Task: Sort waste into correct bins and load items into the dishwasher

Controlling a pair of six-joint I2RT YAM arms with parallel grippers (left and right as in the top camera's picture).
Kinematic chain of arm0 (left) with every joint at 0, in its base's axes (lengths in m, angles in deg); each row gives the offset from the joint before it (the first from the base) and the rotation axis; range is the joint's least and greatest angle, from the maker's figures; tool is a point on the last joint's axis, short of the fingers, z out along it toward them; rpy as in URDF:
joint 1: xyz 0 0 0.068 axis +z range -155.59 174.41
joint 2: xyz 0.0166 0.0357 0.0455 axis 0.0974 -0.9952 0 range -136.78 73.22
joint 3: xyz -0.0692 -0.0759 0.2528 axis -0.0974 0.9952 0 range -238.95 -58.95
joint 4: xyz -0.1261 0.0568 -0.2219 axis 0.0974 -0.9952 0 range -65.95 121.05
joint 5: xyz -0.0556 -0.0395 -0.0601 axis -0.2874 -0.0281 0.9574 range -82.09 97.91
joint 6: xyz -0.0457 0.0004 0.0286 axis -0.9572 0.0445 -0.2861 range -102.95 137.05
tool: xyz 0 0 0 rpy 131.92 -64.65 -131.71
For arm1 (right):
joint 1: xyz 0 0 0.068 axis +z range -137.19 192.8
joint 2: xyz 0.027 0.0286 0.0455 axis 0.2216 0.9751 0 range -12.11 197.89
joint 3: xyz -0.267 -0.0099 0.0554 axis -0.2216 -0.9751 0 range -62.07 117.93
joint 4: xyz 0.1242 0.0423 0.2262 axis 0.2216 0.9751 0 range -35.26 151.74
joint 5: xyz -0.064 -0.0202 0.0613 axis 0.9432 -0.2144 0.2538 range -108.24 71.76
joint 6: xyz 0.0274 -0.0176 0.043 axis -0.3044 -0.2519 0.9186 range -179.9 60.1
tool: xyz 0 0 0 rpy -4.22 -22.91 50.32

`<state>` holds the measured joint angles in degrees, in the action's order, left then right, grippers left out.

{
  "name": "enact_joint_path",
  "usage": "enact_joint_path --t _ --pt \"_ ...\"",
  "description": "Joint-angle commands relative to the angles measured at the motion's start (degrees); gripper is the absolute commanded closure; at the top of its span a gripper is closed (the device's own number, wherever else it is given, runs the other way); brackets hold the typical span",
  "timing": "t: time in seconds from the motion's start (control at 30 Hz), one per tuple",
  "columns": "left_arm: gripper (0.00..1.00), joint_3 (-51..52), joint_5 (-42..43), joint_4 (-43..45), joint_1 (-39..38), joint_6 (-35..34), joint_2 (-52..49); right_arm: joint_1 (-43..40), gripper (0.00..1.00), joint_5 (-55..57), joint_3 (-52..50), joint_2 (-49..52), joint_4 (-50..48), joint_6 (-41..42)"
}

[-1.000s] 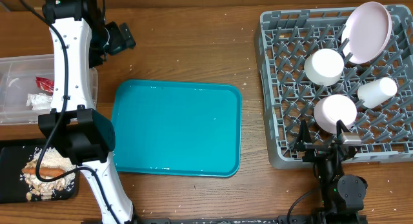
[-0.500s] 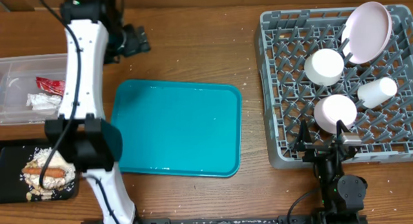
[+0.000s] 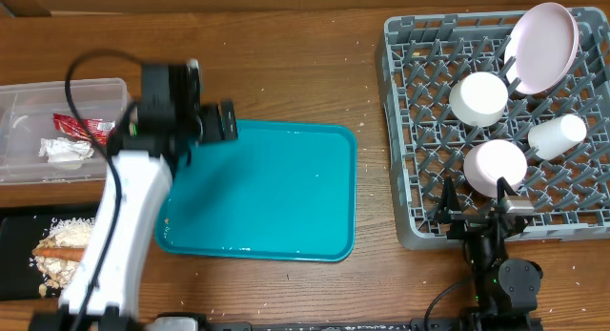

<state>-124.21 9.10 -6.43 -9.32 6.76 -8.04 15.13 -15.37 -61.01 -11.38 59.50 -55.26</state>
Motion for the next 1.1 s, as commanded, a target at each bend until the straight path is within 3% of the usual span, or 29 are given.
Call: enact_joint_path --t 0.0,0.2,0.33,0.73,0.97,1.07 --pt "0.00 13.3 -0.3 7.7 0.1 1.7 9.8 -0.1 0.00 0.2 -0.6 -0.6 -0.2 -0.2" --pt "0.00 29.4 -0.8 12.6 0.1 1.8 23.3 -0.1 0.00 0.2 -0.6 -0.6 -0.2 -0.2" --pt "0.00 36.6 -6.3 15.5 0.1 1.7 33.2 -0.1 0.00 0.2 -0.6 -0.6 -0.2 -0.2" --pt "0.00 64.6 -6.3 50.1 0.1 2.6 53.1 -0.1 0.00 0.2 -0.6 -0.6 -0.2 -0.2" --pt "0.00 65.0 -5.6 47.8 1.8 3.0 57.2 -0.1 0.00 0.2 -0.6 -0.6 -0.2 -0.2" --pt "0.00 65.0 -5.6 42.5 3.6 3.0 59.8 -0.1 0.00 0.2 -0.6 -0.6 -0.2 -0.2"
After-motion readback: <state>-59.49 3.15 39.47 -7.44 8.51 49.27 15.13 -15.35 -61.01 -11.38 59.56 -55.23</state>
